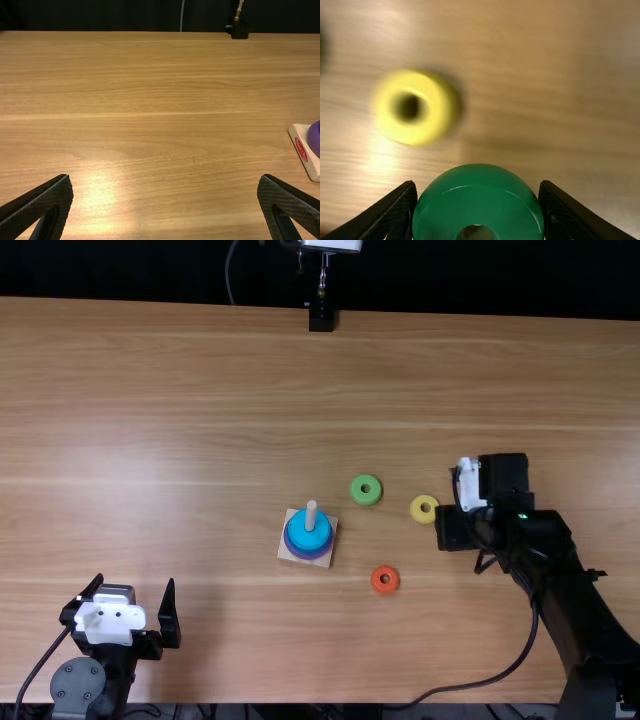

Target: Build the Hanoi tower: stack the rings onto the peg from bottom to top in this color order: purple, dark blue, light blue, dark green, light green, yellow, orange.

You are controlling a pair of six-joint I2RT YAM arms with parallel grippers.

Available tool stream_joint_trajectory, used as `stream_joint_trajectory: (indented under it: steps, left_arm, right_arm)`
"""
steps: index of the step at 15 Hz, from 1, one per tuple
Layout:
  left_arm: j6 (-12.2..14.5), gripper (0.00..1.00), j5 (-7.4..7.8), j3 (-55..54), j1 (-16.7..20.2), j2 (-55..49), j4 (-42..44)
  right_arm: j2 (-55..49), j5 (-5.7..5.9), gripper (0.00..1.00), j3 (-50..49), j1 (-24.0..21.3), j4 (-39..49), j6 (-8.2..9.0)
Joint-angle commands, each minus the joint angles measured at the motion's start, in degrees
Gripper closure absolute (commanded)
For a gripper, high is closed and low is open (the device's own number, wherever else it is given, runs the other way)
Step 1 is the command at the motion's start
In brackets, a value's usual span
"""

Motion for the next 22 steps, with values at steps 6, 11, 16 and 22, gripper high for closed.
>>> stream_joint_trajectory:
  steps: [6,11,16,22]
  left_arm:
    - [0.41,0.0,-0.29,-6.28,0.25,-0.67,-4.35]
    - [0.52,0.0,-0.29,-6.28,0.25,-0.67,-4.35]
    - [0.41,0.0,-0.29,-6.28,0.25,-0.67,-4.35]
    - [0.52,0.0,-0.29,-6.28,0.25,-0.67,-4.35]
  right_arm:
    - [-4.05,-0.47,1.0,14.42,14.03,-6.64,-1.09]
    - [-3.79,-0.47,1.0,24.09,23.7,-12.87,-0.88]
    - [-0.89,-0.47,1.0,36.65,27.56,-25.1,-1.2]
    - [3.6,-0.47,1.0,42.54,31.96,-27.74,-0.99]
